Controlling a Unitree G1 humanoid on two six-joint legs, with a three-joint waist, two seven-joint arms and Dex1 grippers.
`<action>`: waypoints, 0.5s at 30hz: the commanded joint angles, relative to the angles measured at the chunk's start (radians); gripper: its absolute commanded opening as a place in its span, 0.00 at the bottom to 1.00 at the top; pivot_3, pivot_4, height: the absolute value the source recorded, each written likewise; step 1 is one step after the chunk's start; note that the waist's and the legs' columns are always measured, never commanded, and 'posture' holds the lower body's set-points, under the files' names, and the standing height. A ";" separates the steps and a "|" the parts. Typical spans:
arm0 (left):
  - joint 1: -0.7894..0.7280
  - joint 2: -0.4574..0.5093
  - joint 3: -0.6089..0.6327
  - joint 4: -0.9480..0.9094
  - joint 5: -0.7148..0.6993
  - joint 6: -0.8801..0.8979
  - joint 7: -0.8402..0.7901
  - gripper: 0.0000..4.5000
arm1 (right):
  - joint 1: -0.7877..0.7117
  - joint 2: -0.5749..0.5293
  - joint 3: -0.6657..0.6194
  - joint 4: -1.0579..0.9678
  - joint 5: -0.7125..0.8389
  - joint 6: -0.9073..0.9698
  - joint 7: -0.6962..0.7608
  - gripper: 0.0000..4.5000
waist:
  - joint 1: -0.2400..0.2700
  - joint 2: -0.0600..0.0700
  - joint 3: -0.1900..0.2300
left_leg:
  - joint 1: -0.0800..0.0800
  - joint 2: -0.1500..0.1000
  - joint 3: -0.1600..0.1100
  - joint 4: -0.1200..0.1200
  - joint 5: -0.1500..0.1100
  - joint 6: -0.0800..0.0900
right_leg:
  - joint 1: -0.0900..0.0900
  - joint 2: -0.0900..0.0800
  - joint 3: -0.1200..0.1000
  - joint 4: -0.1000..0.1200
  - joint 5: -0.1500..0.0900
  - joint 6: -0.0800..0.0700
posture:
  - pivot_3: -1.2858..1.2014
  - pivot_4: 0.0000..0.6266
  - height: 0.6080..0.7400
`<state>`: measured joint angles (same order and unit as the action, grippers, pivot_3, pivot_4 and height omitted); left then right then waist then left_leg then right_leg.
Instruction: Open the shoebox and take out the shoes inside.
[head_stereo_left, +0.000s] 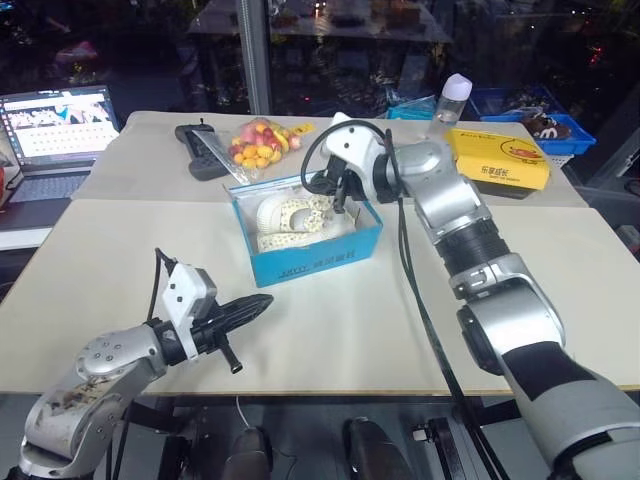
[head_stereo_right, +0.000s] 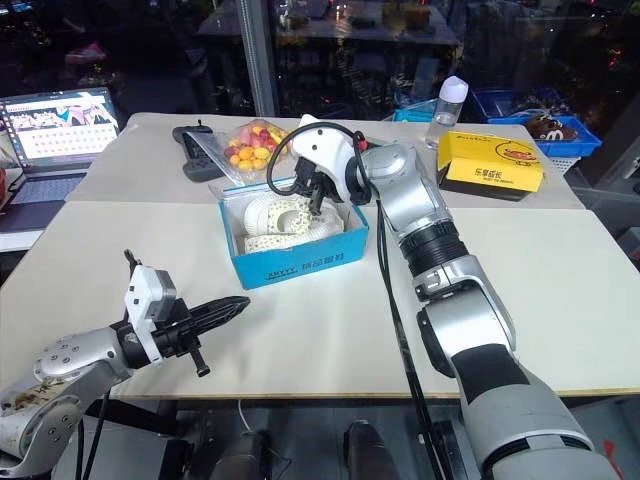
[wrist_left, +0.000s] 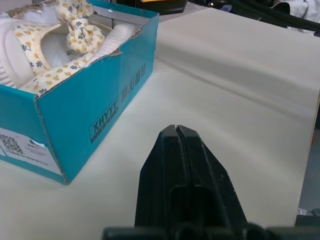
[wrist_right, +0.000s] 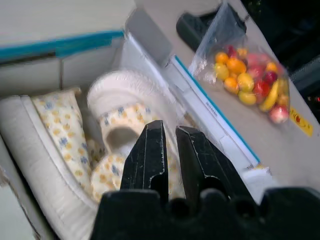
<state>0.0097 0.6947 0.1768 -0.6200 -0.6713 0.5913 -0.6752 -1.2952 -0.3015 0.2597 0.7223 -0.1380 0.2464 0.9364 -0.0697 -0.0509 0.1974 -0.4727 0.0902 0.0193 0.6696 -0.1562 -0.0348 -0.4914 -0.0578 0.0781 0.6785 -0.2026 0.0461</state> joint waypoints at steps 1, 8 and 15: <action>-0.012 -0.001 0.008 -0.040 -0.016 0.003 0.009 0.00 | -0.017 -0.012 -0.015 0.070 -0.004 -0.014 -0.021 0.32 | 0.000 0.000 0.000 | 0.000 0.000 0.000 0.000 0.000 0.000 | 0.000 0.000 0.000 0.000 0.000 0.000 | 0.52 0.24 0.49; -0.007 0.002 0.006 -0.047 -0.016 0.006 0.013 0.00 | -0.021 0.011 -0.018 0.145 0.022 0.006 0.034 0.85 | -0.001 0.000 0.000 | 0.000 0.000 0.000 0.000 0.000 0.000 | 0.000 0.000 0.000 0.000 0.000 0.000 | 0.52 0.24 0.49; -0.014 0.002 0.006 -0.045 -0.015 0.010 0.016 0.00 | 0.005 0.070 0.000 0.216 -0.001 -0.034 0.043 0.99 | -0.007 0.000 0.000 | 0.002 0.000 -0.001 0.000 0.000 0.000 | 0.001 0.000 0.000 0.001 -0.001 0.000 | 0.52 0.24 0.49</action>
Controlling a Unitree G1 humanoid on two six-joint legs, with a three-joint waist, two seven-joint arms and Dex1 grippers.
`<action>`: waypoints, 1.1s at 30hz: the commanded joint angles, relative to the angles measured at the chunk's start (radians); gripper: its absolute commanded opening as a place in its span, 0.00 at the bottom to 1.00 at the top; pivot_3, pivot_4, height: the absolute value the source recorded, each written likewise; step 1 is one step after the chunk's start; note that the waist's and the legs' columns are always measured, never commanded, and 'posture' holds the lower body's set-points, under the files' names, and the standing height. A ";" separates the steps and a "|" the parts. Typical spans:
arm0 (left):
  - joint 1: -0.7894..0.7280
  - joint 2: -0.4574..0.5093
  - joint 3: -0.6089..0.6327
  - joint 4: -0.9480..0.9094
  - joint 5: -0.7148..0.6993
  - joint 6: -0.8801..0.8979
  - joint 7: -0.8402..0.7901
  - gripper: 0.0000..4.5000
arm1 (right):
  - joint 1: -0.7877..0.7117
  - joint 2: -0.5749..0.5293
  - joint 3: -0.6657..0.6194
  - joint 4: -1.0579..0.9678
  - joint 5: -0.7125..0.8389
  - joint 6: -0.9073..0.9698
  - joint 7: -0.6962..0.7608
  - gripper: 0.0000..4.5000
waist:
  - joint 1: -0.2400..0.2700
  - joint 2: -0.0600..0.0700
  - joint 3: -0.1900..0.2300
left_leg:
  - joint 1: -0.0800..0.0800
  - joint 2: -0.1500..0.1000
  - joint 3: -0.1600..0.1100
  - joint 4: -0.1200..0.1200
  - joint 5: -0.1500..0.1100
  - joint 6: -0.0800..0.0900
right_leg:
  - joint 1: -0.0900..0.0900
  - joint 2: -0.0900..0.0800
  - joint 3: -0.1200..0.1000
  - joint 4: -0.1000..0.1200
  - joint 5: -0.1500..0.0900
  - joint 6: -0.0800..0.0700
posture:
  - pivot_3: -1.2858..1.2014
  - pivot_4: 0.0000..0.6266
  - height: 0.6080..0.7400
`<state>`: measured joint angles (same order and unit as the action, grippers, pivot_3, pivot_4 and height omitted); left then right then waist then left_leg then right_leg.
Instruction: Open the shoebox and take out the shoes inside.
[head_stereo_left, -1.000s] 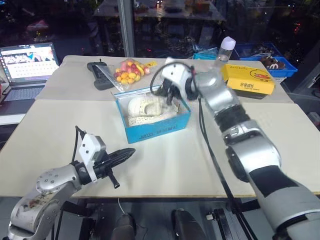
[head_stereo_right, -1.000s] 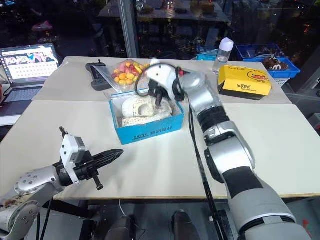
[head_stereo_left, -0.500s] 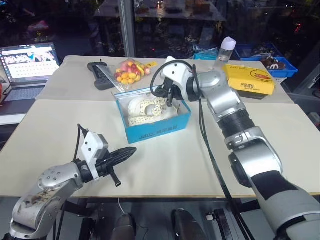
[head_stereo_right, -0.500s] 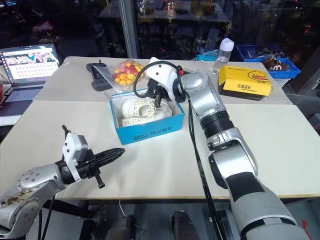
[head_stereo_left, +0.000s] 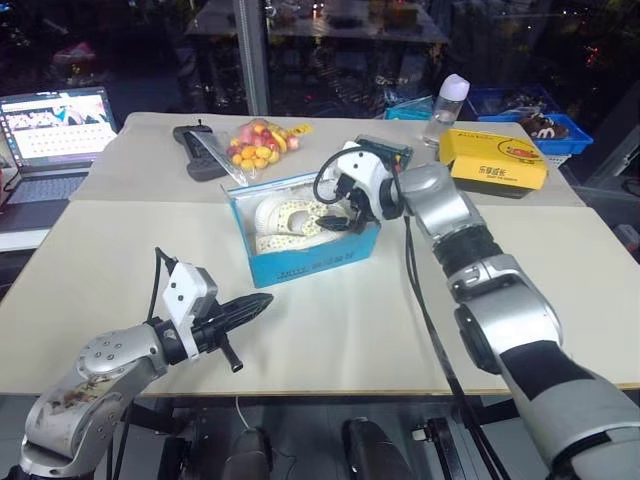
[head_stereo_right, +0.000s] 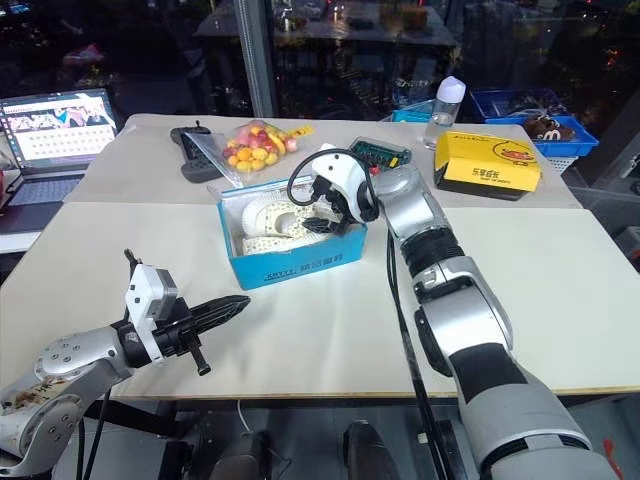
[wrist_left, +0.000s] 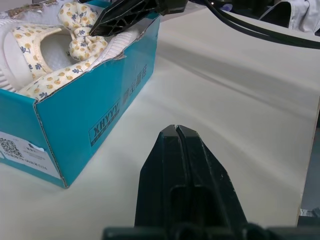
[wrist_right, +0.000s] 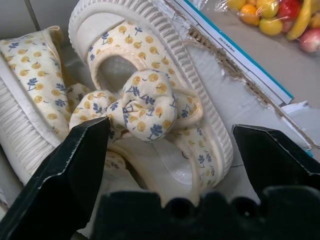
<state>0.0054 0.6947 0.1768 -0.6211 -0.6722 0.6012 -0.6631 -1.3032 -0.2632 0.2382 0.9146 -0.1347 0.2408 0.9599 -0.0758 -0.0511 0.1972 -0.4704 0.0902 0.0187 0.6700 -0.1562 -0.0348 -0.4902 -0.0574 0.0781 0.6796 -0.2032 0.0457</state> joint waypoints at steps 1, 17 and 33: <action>-0.010 0.002 0.005 -0.045 -0.014 0.000 0.004 0.00 | 0.014 0.035 0.023 0.029 -0.009 -0.033 0.015 0.99 | -0.003 0.000 0.000 | 0.000 0.000 0.000 0.000 0.000 0.000 | 0.000 0.000 0.000 0.000 0.000 0.000 | 0.52 0.24 0.49; -0.013 -0.002 -0.008 -0.033 0.001 -0.006 -0.001 0.00 | -0.003 0.111 0.018 0.236 -0.064 -0.137 -0.136 0.29 | -0.038 -0.003 -0.002 | 0.021 0.000 -0.004 -0.001 -0.001 -0.002 | 0.021 0.001 -0.002 0.002 -0.008 -0.010 | 0.52 0.24 0.49; -0.011 -0.001 -0.015 -0.026 0.008 -0.012 -0.003 0.00 | -0.042 0.122 -0.023 0.203 -0.047 -0.140 -0.140 0.01 | -0.047 -0.002 -0.002 | 0.025 -0.002 -0.013 -0.002 -0.003 -0.005 | 0.027 0.001 -0.009 0.002 -0.010 -0.013 | 0.52 0.24 0.49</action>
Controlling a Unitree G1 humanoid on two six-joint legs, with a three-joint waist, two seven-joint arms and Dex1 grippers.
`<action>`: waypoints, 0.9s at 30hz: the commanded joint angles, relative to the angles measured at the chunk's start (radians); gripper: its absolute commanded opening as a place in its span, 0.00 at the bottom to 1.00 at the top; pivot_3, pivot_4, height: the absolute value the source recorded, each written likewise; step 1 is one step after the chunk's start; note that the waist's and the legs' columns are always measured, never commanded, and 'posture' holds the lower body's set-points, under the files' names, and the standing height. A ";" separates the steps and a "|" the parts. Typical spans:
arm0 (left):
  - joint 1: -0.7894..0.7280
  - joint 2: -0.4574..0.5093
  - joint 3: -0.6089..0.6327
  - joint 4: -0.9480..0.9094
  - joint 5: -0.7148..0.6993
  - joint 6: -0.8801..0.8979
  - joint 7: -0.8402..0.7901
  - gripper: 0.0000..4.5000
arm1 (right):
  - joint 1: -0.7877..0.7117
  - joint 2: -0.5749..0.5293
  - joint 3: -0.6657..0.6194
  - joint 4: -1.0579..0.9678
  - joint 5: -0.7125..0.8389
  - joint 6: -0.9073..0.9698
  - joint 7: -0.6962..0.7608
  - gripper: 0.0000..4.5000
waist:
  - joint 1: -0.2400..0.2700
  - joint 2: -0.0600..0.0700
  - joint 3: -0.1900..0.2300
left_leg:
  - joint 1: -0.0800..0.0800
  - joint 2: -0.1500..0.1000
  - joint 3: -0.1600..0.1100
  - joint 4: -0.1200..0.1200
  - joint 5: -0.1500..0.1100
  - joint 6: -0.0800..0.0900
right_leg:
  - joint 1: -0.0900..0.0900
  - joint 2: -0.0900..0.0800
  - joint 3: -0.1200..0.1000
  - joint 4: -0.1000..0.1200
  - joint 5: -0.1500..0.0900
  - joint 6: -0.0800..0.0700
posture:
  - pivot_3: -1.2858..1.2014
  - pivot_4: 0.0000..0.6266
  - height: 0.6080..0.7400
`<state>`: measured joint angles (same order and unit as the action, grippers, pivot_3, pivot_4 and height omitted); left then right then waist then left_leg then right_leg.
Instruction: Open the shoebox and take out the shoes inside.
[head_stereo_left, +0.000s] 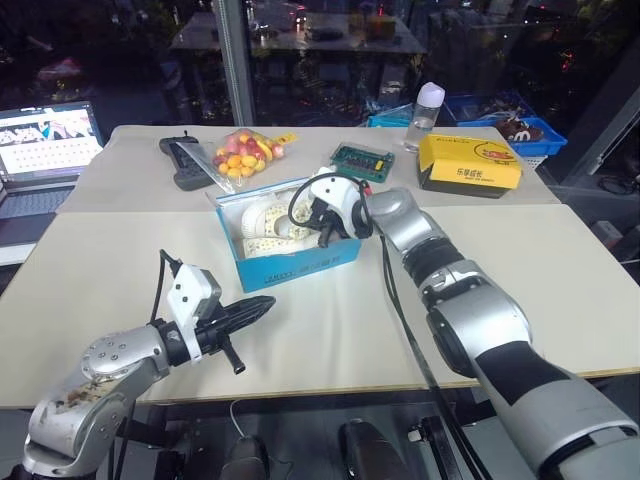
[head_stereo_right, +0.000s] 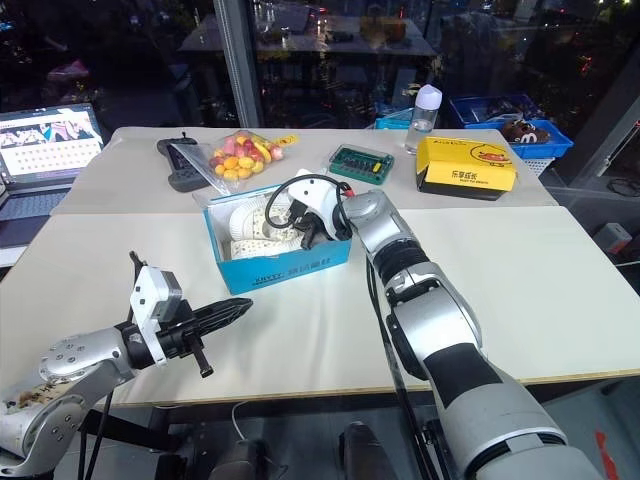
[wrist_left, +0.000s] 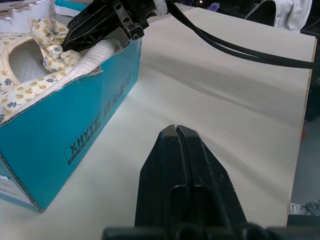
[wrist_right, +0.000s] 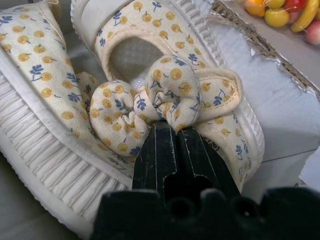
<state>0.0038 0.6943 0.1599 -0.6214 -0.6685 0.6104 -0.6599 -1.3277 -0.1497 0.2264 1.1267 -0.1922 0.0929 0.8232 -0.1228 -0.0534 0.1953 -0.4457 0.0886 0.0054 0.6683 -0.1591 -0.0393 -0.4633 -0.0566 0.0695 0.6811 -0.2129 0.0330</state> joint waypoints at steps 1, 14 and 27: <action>-0.010 0.000 0.001 -0.025 0.005 -0.021 -0.007 0.00 | -0.021 0.008 -0.014 -0.012 0.012 0.010 -0.003 0.01 | 0.000 0.000 0.000 | 0.000 0.000 0.000 0.000 0.000 0.000 | 0.000 0.000 0.000 0.000 0.000 0.000 | 0.52 0.24 0.49; -0.013 0.003 0.000 -0.017 0.017 -0.025 -0.018 0.00 | -0.057 0.015 -0.058 -0.080 0.059 0.056 0.002 0.01 | -0.003 0.001 0.001 | -0.004 -0.001 -0.001 -0.001 0.000 0.001 | -0.005 0.000 0.000 0.000 0.000 0.000 | 0.52 0.24 0.49; -0.013 0.001 -0.003 -0.017 0.025 -0.020 -0.025 0.00 | -0.151 -0.001 -0.287 -0.285 0.311 0.233 -0.018 0.01 | 0.008 0.005 0.005 | -0.015 -0.001 -0.002 -0.001 0.003 0.004 | -0.013 0.000 0.000 0.000 0.001 0.001 | 0.52 0.24 0.49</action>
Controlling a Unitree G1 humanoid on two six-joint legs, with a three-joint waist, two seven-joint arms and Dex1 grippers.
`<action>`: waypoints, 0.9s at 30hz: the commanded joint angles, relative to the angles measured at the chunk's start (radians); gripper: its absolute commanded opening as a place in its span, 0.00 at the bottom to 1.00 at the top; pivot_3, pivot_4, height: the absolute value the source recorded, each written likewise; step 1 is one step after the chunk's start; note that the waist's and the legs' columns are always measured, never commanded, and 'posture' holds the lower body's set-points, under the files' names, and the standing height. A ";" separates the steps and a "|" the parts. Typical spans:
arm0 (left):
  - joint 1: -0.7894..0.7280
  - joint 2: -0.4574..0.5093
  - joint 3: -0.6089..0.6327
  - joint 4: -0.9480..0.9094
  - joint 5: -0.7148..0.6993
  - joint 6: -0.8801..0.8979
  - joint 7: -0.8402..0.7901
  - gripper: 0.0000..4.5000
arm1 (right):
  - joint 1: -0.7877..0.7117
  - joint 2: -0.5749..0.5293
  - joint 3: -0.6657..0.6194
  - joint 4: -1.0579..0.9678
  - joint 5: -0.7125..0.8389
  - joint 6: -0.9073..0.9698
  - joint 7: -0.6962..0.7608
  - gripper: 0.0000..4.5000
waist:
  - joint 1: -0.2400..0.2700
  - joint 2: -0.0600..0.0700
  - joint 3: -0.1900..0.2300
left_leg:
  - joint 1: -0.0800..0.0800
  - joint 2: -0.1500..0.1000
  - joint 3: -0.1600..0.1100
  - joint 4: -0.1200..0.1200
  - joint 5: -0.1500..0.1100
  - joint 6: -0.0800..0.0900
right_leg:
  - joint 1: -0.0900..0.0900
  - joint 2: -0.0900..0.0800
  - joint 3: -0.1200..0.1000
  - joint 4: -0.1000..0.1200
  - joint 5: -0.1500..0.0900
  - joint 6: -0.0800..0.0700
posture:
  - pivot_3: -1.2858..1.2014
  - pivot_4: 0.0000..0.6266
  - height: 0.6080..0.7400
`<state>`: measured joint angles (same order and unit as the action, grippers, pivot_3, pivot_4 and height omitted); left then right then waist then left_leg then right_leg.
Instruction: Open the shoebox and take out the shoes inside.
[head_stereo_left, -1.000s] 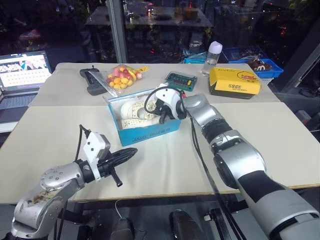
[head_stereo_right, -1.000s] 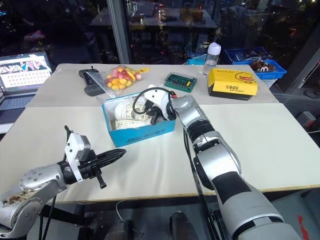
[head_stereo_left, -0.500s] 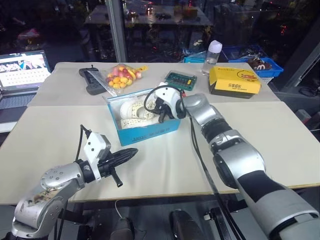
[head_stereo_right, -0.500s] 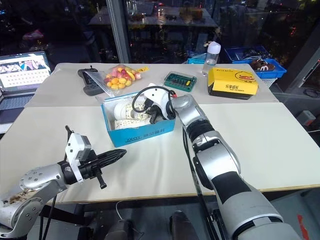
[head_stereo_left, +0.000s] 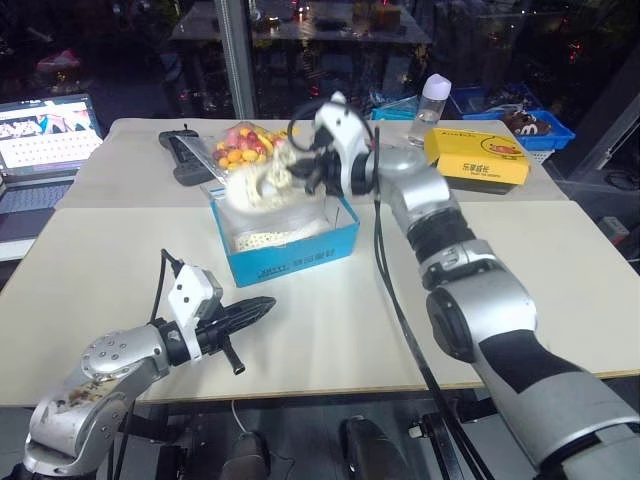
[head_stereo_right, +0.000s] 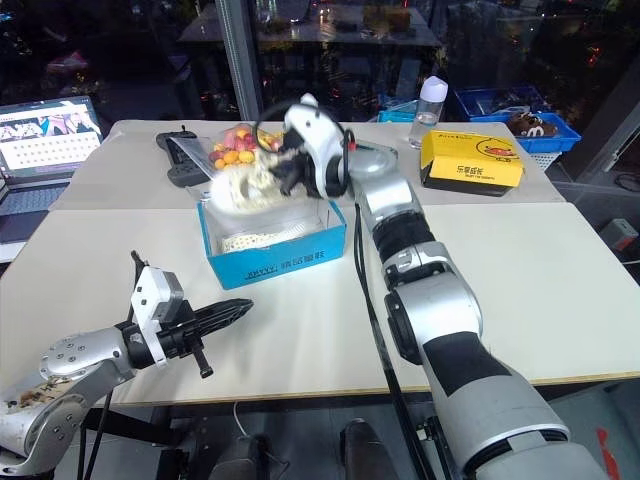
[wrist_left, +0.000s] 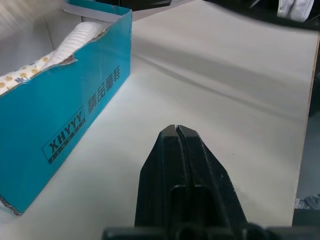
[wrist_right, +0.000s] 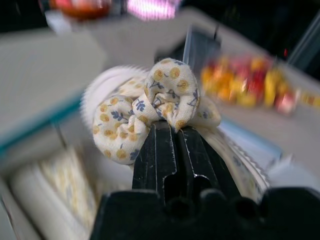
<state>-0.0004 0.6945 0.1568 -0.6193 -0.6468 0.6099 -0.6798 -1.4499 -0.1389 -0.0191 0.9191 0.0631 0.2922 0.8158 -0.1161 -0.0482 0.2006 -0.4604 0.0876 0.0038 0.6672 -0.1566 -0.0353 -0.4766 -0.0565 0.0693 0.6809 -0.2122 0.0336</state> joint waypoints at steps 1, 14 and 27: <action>-0.008 0.000 0.000 -0.019 0.004 -0.020 -0.006 0.00 | -0.025 -0.015 -0.039 -0.086 0.056 0.039 -0.016 0.01 | 0.003 0.000 0.000 | 0.000 0.000 0.000 0.000 0.000 0.000 | 0.000 0.000 0.000 0.000 0.000 0.000 | 0.52 0.24 0.49; -0.007 -0.005 -0.009 -0.013 0.013 -0.027 -0.021 0.00 | 0.071 -0.289 -0.049 -0.131 0.013 0.124 -0.113 0.01 | 0.042 0.001 0.000 | -0.001 -0.002 0.000 0.000 0.000 0.000 | 0.000 -0.002 0.000 -0.002 0.000 0.000 | 0.52 0.24 0.49; -0.027 -0.006 -0.022 -0.001 0.015 -0.021 -0.038 0.00 | 0.344 -0.473 -0.057 -0.224 0.029 0.454 -0.157 0.01 | 0.044 0.002 0.002 | 0.000 -0.003 0.000 0.000 0.000 0.000 | 0.000 -0.002 0.002 -0.002 0.000 0.000 | 0.52 0.24 0.49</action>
<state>-0.0117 0.6879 0.1349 -0.6119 -0.6300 0.6087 -0.7097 -1.1006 -0.5824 -0.0639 0.7573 0.0726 0.7210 0.6418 -0.0725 -0.0460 0.2021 -0.4604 0.0845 0.0041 0.6677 -0.1564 -0.0349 -0.4763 -0.0580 0.0712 0.6794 -0.2117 0.0342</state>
